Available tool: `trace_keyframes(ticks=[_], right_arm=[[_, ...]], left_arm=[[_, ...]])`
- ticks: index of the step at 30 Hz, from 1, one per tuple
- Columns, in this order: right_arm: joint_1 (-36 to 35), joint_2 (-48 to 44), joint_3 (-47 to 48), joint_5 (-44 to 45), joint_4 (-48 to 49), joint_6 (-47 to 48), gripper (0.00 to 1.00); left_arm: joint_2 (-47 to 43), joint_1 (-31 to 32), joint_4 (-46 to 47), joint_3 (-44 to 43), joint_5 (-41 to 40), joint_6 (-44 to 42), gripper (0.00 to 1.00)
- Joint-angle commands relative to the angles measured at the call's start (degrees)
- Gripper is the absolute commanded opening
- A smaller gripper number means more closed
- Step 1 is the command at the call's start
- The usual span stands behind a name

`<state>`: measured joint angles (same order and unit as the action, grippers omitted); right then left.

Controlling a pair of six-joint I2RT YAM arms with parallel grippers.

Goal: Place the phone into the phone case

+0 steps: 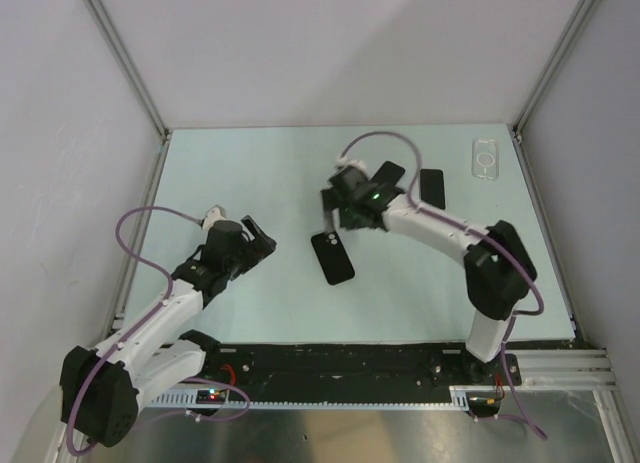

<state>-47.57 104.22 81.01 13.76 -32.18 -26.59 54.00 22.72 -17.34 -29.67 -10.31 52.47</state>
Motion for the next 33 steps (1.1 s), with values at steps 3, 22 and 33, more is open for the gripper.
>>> trace_keyframes(ticks=[3,22,33], right_arm=[[19.54,-4.22,0.19,1.61,3.24,4.87,0.95],[38.48,16.42,14.87,-3.22,-1.71,13.3,0.99],[41.89,18.14,14.81,-6.85,-1.65,15.9,0.99]], left_arm=[[-0.96,-0.48,0.99,-1.47,2.41,-1.66,0.98],[-5.85,-0.76,0.76,-2.27,9.66,-1.47,0.98],[-3.74,-1.42,0.69,-4.28,12.79,-1.25,0.98]])
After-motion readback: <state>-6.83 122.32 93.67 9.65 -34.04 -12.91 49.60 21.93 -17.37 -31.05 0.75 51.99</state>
